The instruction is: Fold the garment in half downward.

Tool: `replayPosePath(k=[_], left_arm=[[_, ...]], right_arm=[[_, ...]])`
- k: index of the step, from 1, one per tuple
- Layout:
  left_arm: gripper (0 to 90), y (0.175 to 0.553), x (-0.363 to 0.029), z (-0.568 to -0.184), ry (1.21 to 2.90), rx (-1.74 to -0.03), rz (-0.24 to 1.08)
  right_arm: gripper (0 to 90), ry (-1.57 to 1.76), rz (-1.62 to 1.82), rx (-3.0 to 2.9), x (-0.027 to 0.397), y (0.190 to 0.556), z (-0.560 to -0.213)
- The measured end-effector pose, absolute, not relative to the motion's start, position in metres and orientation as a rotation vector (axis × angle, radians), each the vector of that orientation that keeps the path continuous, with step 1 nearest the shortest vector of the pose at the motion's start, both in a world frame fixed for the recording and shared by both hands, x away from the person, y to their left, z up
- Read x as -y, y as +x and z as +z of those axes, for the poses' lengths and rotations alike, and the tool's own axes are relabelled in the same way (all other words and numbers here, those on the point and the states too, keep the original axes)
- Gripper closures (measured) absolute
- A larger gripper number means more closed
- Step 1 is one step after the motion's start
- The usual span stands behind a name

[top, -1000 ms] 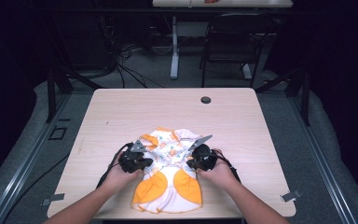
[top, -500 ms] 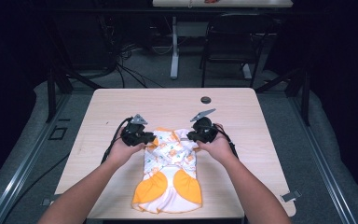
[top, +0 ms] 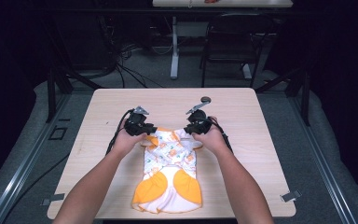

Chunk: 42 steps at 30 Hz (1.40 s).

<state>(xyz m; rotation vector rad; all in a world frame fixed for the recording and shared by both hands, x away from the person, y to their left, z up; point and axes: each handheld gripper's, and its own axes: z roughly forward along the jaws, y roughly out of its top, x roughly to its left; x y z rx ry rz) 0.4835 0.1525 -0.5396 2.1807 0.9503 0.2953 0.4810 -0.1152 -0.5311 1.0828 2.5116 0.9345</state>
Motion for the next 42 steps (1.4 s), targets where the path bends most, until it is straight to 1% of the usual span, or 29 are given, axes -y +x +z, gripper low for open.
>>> replayPosePath(k=[7, 12, 15, 25, 30, 36, 39, 40, 42], left_arm=[[66.0, 0.487, -0.155, -0.552, 2.2, -0.987, 0.292], [63.4, 0.487, -0.153, -0.557, 2.207, -1.0, 0.288], [60.3, 0.487, -0.152, -0.56, 2.219, -1.001, 0.291], [57.0, 0.486, -0.157, -0.571, 2.208, -1.026, 0.27], [57.3, 0.485, -0.158, -0.573, 2.2, -1.025, 0.275], [57.7, 0.485, -0.157, -0.573, 2.202, -1.026, 0.271], [60.5, 0.485, -0.157, -0.573, 2.201, -1.019, 0.258], [64.2, 0.484, -0.157, -0.573, 2.199, -1.014, 0.247], [66.7, 0.484, -0.156, -0.573, 2.202, -1.011, 0.25]], right_arm=[[69.6, 1.11, 0.907, -2.523, 0.114, 0.487, -0.543], [68.8, 1.15, 0.888, -2.531, 0.113, 0.491, -0.551], [67.3, 1.18, 0.875, -2.55, 0.112, 0.492, -0.556], [63.2, 1.203, 0.869, -2.604, 0.113, 0.493, -0.561], [63.4, 1.198, 0.849, -2.596, 0.111, 0.492, -0.563], [66.5, 1.195, 0.853, -2.589, 0.11, 0.491, -0.563], [72.4, 1.19, 0.853, -2.609, 0.111, 0.49, -0.563], [73.8, 1.193, 0.853, -2.61, 0.11, 0.49, -0.563], [74.6, 1.198, 0.855, -2.612, 0.11, 0.49, -0.563]])
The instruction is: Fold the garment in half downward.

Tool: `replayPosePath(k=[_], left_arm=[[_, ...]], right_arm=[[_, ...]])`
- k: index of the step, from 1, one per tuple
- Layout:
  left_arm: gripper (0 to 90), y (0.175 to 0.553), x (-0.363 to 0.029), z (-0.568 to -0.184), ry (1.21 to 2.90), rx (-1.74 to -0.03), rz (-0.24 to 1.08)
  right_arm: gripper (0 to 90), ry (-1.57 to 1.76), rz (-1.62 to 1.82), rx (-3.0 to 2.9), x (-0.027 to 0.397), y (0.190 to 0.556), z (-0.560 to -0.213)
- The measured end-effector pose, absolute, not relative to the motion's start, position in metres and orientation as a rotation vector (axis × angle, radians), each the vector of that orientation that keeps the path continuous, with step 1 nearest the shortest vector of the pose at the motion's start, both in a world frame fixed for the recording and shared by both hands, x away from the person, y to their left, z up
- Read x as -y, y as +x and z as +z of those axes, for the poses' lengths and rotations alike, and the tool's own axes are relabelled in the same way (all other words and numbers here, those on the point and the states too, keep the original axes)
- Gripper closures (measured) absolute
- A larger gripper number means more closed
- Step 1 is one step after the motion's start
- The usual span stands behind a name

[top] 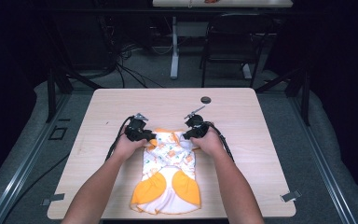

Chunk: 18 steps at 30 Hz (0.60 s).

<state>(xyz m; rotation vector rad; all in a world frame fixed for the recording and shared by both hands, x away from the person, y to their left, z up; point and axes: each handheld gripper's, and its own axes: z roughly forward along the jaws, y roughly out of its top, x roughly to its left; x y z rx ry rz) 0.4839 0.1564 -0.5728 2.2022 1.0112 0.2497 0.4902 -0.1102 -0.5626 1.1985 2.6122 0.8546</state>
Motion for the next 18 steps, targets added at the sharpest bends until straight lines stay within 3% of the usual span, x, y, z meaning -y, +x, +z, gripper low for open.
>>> replayPosePath(k=[18], left_arm=[[81.8, 0.481, -0.1585, -0.5762, 2.178, -0.978, 0.243]], right_arm=[[84.4, 1.189, 0.89, -2.611, 0.1112, 0.4872, -0.564]])
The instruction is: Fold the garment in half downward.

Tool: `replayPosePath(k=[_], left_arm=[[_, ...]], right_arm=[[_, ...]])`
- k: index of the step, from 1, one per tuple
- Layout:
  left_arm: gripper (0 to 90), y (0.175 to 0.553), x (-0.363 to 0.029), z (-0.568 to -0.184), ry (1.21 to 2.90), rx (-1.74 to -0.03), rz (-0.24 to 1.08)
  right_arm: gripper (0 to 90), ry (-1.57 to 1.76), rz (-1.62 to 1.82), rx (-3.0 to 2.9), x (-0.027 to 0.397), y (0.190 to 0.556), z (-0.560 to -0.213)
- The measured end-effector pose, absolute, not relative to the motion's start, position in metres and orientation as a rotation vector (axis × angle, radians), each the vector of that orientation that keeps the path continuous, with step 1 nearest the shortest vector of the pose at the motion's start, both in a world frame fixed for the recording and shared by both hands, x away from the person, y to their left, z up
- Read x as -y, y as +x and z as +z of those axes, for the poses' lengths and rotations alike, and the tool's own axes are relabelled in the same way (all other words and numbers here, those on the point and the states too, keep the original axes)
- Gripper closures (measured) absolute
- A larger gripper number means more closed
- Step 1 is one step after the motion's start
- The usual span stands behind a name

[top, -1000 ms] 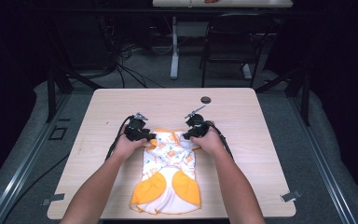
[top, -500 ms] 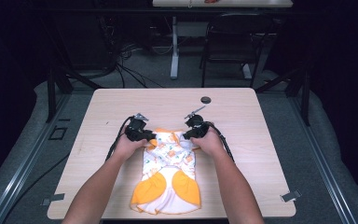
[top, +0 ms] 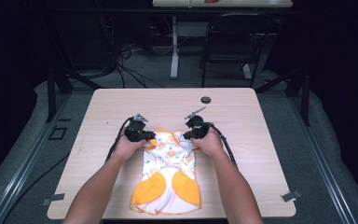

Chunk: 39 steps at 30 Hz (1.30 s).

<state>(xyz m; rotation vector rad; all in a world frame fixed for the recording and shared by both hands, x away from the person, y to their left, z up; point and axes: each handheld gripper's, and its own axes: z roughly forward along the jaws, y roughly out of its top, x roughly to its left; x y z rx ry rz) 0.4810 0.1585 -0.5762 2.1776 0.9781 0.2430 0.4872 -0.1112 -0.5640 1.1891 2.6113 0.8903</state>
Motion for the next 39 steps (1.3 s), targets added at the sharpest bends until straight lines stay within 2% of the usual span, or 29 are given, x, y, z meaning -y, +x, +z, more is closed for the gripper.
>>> replayPosePath(k=[23, 39], left_arm=[[85.0, 0.482, -0.154, -0.56, 2.179, -1.007, 0.254], [85.2, 0.48, -0.164, -0.525, 2.132, -0.968, 0.291]], right_arm=[[86.6, 1.231, 0.991, -2.537, 0.118, 0.483, -0.552], [86.7, 1.141, 1.066, -2.483, 0.119, 0.478, -0.517]])
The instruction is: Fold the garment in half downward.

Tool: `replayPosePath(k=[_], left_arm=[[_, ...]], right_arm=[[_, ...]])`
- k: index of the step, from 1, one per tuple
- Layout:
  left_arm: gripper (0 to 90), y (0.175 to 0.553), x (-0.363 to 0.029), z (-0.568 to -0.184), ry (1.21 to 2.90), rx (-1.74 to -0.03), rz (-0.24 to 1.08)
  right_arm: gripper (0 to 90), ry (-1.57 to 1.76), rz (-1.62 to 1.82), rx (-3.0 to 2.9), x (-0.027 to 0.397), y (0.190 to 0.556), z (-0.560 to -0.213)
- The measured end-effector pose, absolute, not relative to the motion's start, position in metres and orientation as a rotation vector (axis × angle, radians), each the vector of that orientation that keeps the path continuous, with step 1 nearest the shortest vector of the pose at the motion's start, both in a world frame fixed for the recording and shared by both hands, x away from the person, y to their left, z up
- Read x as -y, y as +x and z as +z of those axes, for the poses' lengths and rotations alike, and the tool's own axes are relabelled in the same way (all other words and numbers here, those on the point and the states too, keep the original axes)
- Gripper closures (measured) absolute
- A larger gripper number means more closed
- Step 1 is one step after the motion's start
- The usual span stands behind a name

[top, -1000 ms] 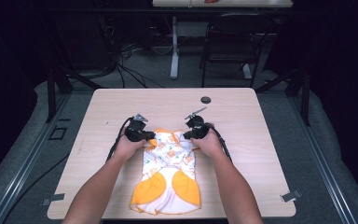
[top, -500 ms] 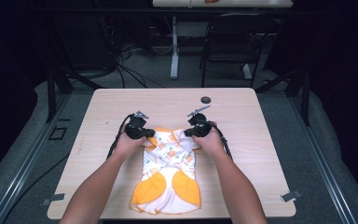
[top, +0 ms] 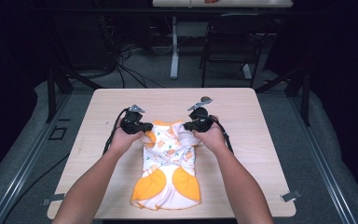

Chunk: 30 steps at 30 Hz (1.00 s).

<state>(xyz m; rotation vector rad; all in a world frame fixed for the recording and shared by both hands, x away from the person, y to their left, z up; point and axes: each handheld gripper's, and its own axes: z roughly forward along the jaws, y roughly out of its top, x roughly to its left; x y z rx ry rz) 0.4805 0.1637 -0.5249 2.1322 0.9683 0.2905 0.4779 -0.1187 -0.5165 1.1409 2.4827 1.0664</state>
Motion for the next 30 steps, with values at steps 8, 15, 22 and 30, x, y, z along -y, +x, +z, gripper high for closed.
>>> replayPosePath(k=[8, 15, 22, 30], left_arm=[[85.3, 0.481, -0.166, -0.506, 2.107, -0.947, 0.332], [85.3, 0.481, -0.168, -0.486, 2.09, -0.917, 0.38], [85.3, 0.477, -0.167, -0.463, 2.051, -0.876, 0.441], [85.3, 0.467, -0.167, -0.464, 2.059, -0.831, 0.444]], right_arm=[[86.8, 1.091, 1.064, -2.467, 0.117, 0.479, -0.496], [86.8, 1.034, 1.084, -2.426, 0.116, 0.478, -0.472], [86.8, 0.989, 1.117, -2.37, 0.117, 0.475, -0.449], [86.7, 0.923, 1.065, -2.389, 0.118, 0.465, -0.45]])
